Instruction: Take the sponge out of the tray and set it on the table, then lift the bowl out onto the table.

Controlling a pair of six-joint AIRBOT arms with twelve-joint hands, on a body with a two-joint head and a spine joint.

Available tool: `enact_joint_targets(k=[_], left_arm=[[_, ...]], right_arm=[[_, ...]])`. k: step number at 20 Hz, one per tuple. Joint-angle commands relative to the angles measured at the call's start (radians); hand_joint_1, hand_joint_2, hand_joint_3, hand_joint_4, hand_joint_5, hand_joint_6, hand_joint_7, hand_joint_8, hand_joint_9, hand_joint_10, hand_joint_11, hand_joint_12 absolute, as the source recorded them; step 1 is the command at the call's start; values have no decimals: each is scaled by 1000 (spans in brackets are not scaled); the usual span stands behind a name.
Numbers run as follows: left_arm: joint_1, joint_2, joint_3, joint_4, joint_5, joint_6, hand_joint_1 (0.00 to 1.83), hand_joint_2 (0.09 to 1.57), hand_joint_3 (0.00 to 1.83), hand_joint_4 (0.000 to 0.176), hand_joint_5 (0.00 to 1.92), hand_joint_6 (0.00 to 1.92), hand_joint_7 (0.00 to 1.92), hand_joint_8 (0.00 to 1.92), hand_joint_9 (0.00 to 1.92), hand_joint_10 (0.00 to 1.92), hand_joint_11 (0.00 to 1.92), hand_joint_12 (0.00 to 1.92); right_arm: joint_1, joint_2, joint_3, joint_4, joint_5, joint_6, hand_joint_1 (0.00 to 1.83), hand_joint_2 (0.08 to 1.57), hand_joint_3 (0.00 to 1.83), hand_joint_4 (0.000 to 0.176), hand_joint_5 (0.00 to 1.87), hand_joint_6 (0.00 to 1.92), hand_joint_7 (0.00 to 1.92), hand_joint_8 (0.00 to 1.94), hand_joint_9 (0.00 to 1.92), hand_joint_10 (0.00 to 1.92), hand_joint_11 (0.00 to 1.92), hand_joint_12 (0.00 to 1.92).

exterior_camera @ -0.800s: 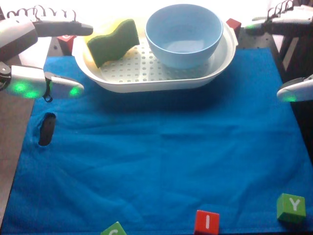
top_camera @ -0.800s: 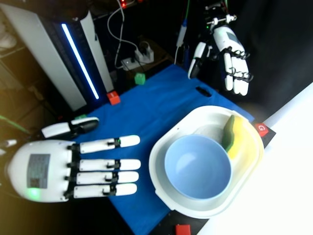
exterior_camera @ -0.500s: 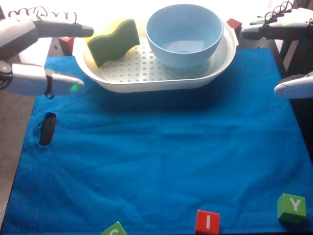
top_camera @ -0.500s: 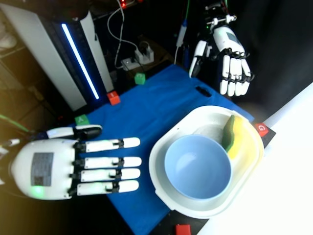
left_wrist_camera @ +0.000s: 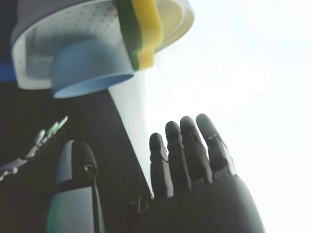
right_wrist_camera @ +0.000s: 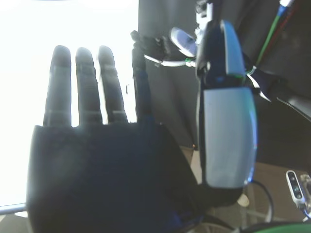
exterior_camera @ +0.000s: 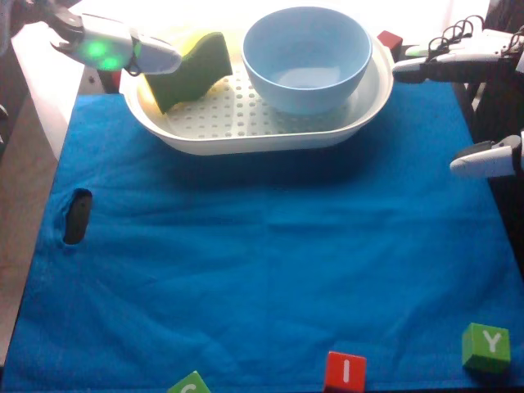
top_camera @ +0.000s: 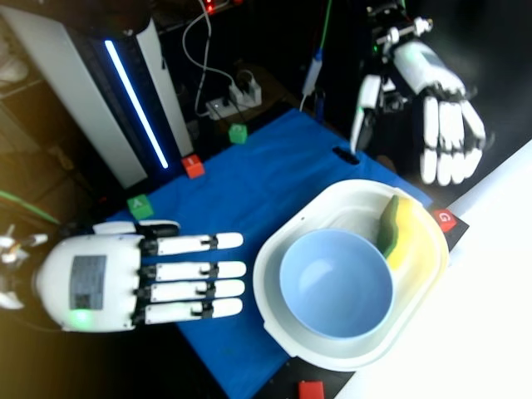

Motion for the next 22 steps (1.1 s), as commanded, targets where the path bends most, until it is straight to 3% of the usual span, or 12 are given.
enact_joint_targets(k=[1,4,7,9,10,12,16,17,18,19,20,22], left_arm=[[-22,-12,21,-25,-75,2,776,955,1,47,550,2,559,2,598,13,194,956],[-33,-79,109,-64,-12,3,843,997,1,40,585,3,601,2,675,8,339,741],[-36,-141,181,-74,41,3,851,1002,0,21,658,1,726,2,745,6,272,956],[-38,-175,225,-74,74,4,846,993,0,30,680,1,735,0,754,2,180,1012],[-38,-199,256,-74,99,4,855,992,0,30,683,1,729,0,755,2,163,1018],[-38,-230,292,-68,128,9,844,1000,1,37,667,1,726,0,734,0,113,1116],[-31,-271,328,-72,162,10,1016,1109,4,40,757,9,836,22,814,29,95,1211],[-30,-274,330,-64,173,10,1163,1177,2,0,799,854,858,1074,940,203,232,1374],[-30,-277,331,-52,183,10,1182,1224,7,0,768,1073,777,1442,780,835,342,1520],[-30,-283,335,-40,196,10,1182,1238,3,0,754,1143,761,1509,712,1135,514,1525],[-30,-286,335,-39,197,10,1300,1225,1,0,746,1149,745,1425,744,1448,562,1477],[-31,-283,329,-40,181,10,1332,1205,0,0,699,1289,801,1285,806,1378,518,1243]], right_arm=[[15,-3,7,60,100,6,827,1063,5,105,317,6,243,8,168,10,76,172],[15,-10,13,53,99,6,684,1062,2,100,323,4,252,6,177,7,83,171],[15,-14,18,51,99,6,682,1056,0,90,323,3,262,7,192,9,110,176],[15,-17,22,49,99,6,702,1046,0,105,324,3,262,5,198,9,125,178],[15,-21,25,47,99,6,715,1049,0,101,323,2,261,3,199,8,124,174],[15,-24,30,39,100,11,740,1058,2,62,321,0,254,0,199,5,114,165],[18,-25,34,37,100,14,764,1074,6,40,329,2,264,5,206,5,114,158],[18,-27,35,37,100,15,720,1084,8,23,330,2,277,8,212,7,110,154],[19,-28,36,37,100,15,717,1090,10,21,329,2,278,7,210,5,104,150],[19,-28,36,37,100,16,676,1104,14,22,321,0,272,4,200,1,93,145],[19,-28,37,37,100,16,648,1108,13,24,324,1,273,3,199,0,92,144],[19,-28,36,37,100,16,624,1122,12,32,318,0,277,3,196,0,86,143]])
